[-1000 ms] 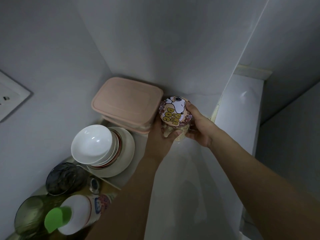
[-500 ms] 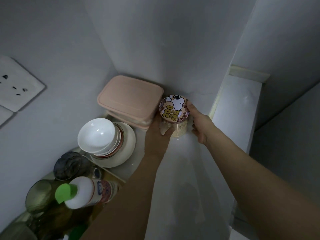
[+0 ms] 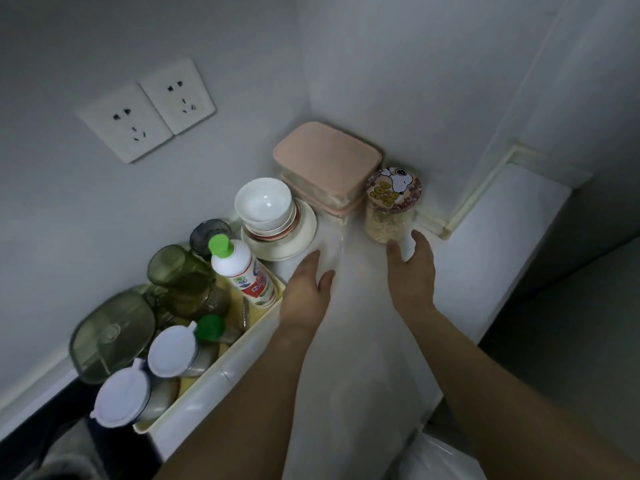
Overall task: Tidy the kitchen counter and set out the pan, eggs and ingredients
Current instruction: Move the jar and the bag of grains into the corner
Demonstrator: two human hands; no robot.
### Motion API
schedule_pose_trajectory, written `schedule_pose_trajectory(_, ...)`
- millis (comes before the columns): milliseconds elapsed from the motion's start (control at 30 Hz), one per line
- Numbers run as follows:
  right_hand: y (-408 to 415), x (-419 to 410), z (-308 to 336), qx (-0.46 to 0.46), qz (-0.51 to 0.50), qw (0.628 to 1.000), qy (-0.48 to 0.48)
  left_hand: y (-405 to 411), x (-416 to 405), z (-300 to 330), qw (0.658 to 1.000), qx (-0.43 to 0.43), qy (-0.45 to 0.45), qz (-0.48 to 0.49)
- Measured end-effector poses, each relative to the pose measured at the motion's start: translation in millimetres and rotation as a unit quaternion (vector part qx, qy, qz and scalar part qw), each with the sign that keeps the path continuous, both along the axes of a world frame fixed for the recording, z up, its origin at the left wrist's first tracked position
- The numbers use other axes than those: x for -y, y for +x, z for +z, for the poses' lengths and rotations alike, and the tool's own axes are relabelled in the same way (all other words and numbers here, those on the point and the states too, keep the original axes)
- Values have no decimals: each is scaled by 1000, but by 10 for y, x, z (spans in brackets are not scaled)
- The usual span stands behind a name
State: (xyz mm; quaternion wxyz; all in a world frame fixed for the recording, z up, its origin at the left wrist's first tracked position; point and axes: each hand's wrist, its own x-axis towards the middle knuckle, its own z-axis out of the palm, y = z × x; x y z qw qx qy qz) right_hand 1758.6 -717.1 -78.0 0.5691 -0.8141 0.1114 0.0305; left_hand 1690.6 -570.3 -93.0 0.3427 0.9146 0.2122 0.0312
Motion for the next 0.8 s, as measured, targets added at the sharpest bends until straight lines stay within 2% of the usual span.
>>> schedule_pose_trajectory(400,-1187,-571,-208,-33,159,986,-32,-1538,-139,-201,991,-70,-12,115)
schedule_pose_trajectory(700,-2488,-843,20,-1,243,968,-62,-3004,-353,22,980,-26,-34,194)
schedule_pose_trajectory(800,-3269,-1061,149,13,292,955,-53,-3866,-464,162,969,6,-32,244)
